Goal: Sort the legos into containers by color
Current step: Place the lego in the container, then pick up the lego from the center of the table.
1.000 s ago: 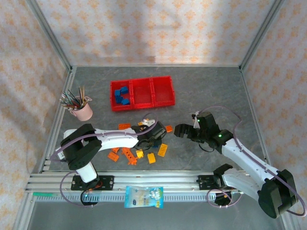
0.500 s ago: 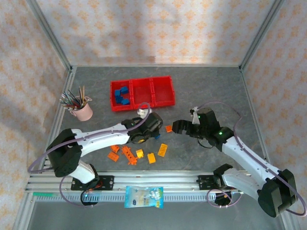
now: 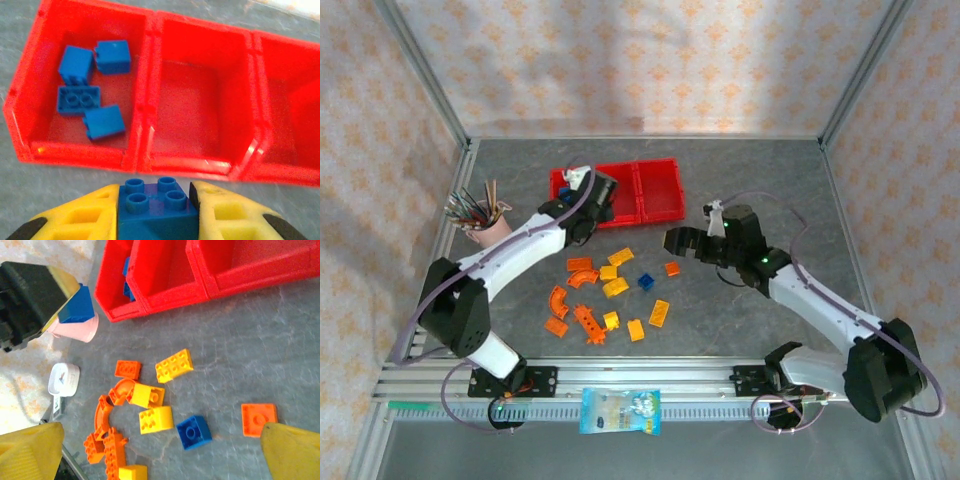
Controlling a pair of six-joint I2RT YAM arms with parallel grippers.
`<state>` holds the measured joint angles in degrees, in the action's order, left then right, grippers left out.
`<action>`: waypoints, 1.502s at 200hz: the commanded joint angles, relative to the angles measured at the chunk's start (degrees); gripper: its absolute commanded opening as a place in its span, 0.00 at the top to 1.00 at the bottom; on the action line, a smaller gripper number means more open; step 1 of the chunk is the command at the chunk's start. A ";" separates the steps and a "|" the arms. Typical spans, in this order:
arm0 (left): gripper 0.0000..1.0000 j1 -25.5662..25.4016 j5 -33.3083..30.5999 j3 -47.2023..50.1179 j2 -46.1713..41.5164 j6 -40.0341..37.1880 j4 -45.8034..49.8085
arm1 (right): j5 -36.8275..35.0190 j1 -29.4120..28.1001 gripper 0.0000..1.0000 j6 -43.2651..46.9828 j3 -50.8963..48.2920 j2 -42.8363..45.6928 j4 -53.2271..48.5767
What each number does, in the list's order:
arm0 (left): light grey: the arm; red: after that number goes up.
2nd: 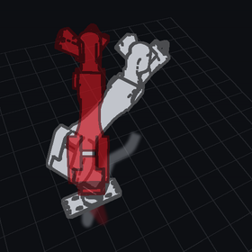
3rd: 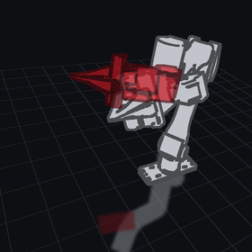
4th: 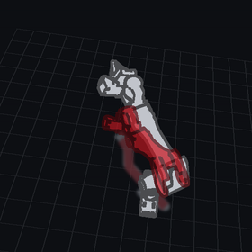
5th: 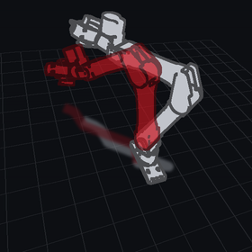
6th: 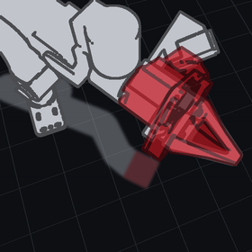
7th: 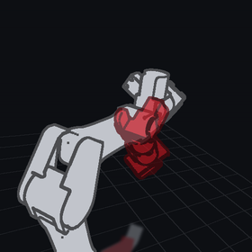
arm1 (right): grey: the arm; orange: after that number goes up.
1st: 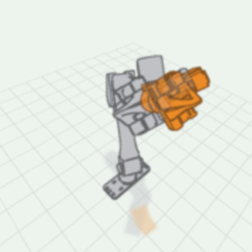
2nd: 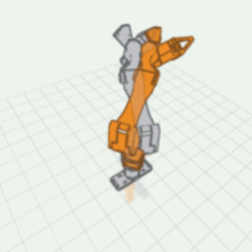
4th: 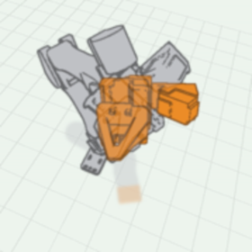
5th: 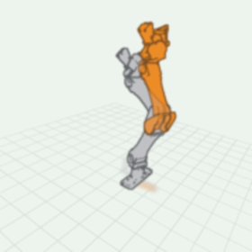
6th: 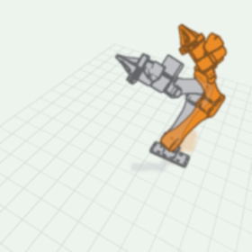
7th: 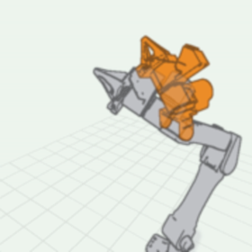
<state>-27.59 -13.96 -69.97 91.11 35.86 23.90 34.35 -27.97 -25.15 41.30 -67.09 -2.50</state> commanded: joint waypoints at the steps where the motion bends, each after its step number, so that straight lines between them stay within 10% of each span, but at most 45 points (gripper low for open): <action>1: 0.68 4.65 0.89 -3.01 4.54 -4.98 -2.51 | 0.31 -0.51 0.00 -0.77 2.31 -2.93 5.40; 89: 0.54 11.37 1.65 -17.50 20.96 -7.62 -1.66 | -0.59 -0.95 0.00 -1.34 3.44 -6.83 7.83; 164: 0.46 10.76 5.13 -12.94 11.34 -7.10 -1.49 | -1.35 -0.95 0.00 0.07 4.87 -5.97 4.95; 300: 0.39 -12.15 10.96 8.57 -4.80 6.36 -1.49 | -5.13 0.66 0.00 1.68 -2.70 2.09 -8.45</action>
<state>-35.99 -3.53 -63.77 88.49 36.67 21.65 31.24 -27.59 -24.36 41.41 -68.10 -6.39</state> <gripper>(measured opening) 0.604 0.998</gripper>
